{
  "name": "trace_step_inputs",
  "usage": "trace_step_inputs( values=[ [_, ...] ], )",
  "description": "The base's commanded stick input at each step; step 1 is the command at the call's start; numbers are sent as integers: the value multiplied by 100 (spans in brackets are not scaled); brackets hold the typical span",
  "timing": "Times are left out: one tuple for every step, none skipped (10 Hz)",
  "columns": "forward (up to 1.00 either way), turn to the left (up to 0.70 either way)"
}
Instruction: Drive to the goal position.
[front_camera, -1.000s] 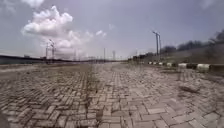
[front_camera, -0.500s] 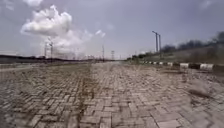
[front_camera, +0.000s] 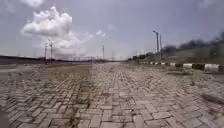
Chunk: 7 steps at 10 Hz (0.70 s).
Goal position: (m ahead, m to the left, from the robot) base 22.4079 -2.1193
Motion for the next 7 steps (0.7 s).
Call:
trace_step_inputs(
  values=[
    [85,0],
    [85,0],
    [85,0],
    [85,0],
    [85,0],
    [85,0],
    [85,0]
  ],
)
